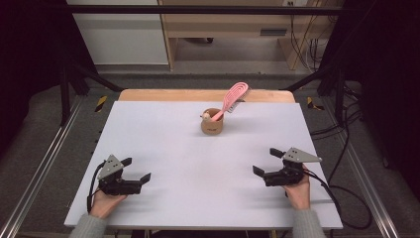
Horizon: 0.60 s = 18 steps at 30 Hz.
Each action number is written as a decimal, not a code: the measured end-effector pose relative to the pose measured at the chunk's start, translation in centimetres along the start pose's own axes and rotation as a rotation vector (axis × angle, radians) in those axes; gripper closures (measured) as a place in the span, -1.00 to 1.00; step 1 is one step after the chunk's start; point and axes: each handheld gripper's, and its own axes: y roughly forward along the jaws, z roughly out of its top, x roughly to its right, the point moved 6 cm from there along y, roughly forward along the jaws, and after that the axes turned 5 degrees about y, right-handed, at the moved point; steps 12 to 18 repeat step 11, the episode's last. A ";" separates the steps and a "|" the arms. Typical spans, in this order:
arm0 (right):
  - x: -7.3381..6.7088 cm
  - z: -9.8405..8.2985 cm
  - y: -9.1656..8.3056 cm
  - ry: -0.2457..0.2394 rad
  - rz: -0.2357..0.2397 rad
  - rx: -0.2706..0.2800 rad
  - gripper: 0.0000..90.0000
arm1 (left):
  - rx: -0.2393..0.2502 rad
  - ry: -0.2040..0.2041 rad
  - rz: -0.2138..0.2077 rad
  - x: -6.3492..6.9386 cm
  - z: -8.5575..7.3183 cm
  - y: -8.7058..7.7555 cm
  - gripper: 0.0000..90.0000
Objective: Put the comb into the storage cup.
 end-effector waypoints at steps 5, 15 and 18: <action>1.1 -0.5 -0.7 0.024 -0.016 0.009 -0.99 | -0.005 0.003 -0.001 0.0 -0.1 0.0 -0.89; 1.5 -0.6 -1.1 0.036 -0.024 0.017 -0.99 | -0.006 0.002 0.001 -0.1 -0.1 0.1 -0.89; 1.5 -0.6 -1.1 0.036 -0.024 0.017 -0.99 | -0.006 0.002 0.001 -0.1 -0.1 0.1 -0.89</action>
